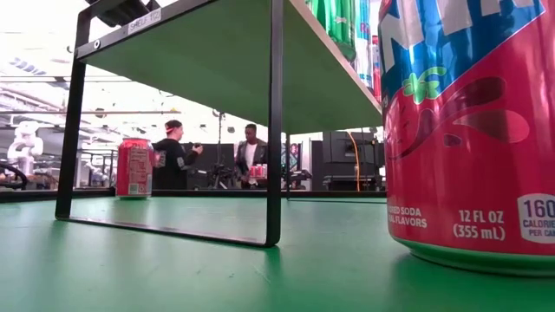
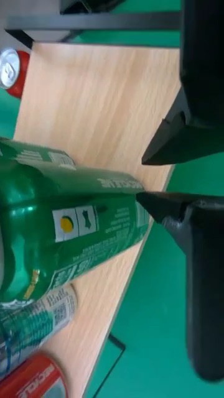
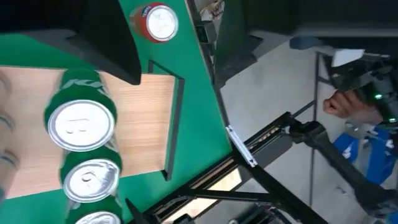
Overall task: Sort soda cans
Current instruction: Put the green soda can on the shelf and align it with the other green soda cans
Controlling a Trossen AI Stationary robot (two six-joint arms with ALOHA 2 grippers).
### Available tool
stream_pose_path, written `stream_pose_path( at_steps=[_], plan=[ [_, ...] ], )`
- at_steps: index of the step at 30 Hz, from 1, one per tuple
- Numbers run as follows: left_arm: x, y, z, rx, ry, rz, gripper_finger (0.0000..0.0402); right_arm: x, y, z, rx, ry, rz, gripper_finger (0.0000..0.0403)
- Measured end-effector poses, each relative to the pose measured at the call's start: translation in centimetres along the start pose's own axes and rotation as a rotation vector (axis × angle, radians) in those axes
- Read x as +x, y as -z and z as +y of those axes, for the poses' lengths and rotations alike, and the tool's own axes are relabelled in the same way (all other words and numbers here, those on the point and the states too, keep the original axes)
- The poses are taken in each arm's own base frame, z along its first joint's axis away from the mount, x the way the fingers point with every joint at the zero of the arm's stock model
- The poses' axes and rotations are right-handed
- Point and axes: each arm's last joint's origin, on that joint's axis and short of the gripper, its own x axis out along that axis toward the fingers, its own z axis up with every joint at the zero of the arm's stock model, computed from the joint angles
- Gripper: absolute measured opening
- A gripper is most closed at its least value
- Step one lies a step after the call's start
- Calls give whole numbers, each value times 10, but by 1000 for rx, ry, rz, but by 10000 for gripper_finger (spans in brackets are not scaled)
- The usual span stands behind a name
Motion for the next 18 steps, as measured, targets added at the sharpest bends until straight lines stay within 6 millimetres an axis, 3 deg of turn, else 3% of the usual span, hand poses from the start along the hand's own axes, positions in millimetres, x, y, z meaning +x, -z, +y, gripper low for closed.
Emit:
stream_pose_path(
  at_steps=[8,18],
  plan=[
    [8,-1,2,21,-43,6,33,-3,8,0,-4,43,8,152],
    [10,-6,2,20,-48,-34,26,-3,9,-1,-24,49,12,130]
  ],
)
